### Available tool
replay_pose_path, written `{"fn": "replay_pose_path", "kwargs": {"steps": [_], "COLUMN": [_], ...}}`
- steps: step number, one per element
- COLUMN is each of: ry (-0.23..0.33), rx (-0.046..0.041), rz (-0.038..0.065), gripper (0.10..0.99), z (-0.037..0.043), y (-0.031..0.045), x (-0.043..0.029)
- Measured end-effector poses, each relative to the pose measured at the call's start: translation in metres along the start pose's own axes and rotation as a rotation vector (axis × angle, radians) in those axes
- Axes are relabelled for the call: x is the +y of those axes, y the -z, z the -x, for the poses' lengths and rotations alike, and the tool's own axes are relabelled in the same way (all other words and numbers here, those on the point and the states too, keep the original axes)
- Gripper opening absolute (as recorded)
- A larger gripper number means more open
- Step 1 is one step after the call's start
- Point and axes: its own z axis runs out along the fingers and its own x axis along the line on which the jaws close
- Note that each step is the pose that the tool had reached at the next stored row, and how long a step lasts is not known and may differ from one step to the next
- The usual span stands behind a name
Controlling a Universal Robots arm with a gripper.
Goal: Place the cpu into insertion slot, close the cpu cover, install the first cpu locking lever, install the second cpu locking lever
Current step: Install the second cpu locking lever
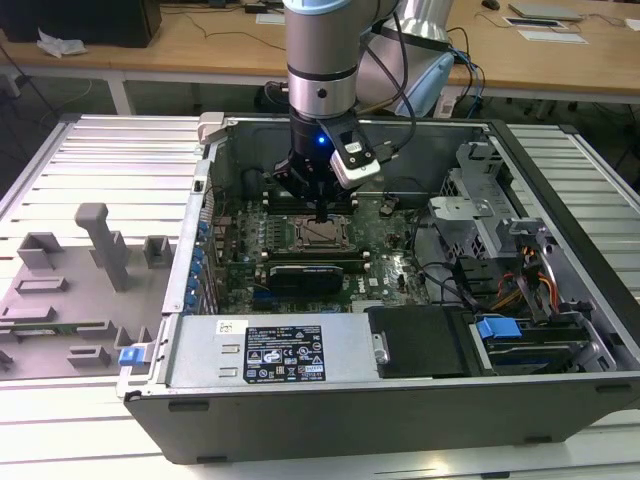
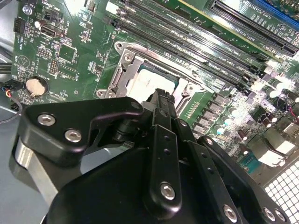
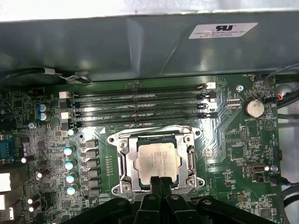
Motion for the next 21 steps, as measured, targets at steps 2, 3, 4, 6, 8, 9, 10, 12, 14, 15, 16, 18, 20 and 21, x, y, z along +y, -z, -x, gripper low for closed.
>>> {"fn": "replay_pose_path", "kwargs": {"steps": [2,3,4,6,8,9,10,12,14,15,16,18,20,21], "ry": [0.000,0.000,0.000,0.000,0.000,0.000,0.000,0.000,0.000,0.000,0.000,0.000,0.000,0.000], "rx": [0.0000,0.0000,0.0000,0.0000,0.0001,0.0001,0.0003,0.0000,0.0000,-0.0001,0.0000,-0.0001,-0.0001,-0.0001], "rz": [0.000,0.000,0.000,0.000,0.000,0.000,0.000,0.000,-0.001,-0.001,-0.001,-0.002,-0.003,-0.003], "gripper": [0.106,0.106,0.106,0.106,0.106,0.106,0.106,0.106,0.106,0.106,0.106,0.106,0.106,0.106], "z": [0.0000,0.0000,0.0000,0.0000,0.0001,0.0001,0.0002,0.0006,0.0009,0.0012,0.0013,0.0017,0.0021,0.0022], "y": [0.0000,0.0000,0.0000,0.0000,0.0000,0.0002,0.0007,0.0026,0.0026,0.0026,0.0026,0.0025,0.0026,0.0026], "x": [0.0000,0.0000,0.0000,0.0000,0.0000,0.0000,-0.0001,-0.0005,-0.0055,-0.0084,-0.0102,-0.0150,-0.0203,-0.0216]}}
